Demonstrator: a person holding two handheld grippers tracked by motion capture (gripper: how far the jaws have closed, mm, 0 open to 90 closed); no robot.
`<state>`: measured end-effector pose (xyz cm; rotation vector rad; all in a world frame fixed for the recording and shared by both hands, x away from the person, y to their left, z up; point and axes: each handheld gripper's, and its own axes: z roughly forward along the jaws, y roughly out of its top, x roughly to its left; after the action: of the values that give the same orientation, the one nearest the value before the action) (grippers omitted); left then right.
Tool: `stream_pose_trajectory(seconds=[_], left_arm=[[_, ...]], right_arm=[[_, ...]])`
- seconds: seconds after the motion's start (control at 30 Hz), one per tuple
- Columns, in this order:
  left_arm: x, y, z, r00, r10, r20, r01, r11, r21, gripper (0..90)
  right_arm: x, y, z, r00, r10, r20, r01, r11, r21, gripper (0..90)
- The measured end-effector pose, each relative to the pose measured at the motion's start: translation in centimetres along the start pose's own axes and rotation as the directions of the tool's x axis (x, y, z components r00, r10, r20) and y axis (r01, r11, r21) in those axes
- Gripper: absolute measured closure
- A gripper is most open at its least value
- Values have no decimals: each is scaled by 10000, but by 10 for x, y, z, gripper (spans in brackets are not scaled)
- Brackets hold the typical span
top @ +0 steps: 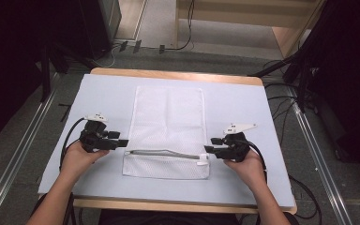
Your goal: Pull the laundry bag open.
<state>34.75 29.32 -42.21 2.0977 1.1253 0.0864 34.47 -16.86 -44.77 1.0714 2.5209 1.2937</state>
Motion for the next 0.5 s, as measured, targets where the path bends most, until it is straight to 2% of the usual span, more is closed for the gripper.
stream_pose_trajectory(seconds=[0.27, 0.43, 0.5], left_arm=[[11, 1, -6, 9989, 54, -471, -69, 9995, -313, 384], [17, 0, -9, 9950, 192, -979, -230, 9990, -384, 375], [20, -1, -10, 9944, 78, -1058, -129, 9988, -478, 368]], right_arm=[[-13, -5, -12, 9978, 329, 579, -304, 9985, -445, 453], [-22, -9, -18, 9942, 597, 898, -543, 9967, -611, 427], [-25, -10, -21, 9922, 695, 1038, -627, 9958, -670, 425]])
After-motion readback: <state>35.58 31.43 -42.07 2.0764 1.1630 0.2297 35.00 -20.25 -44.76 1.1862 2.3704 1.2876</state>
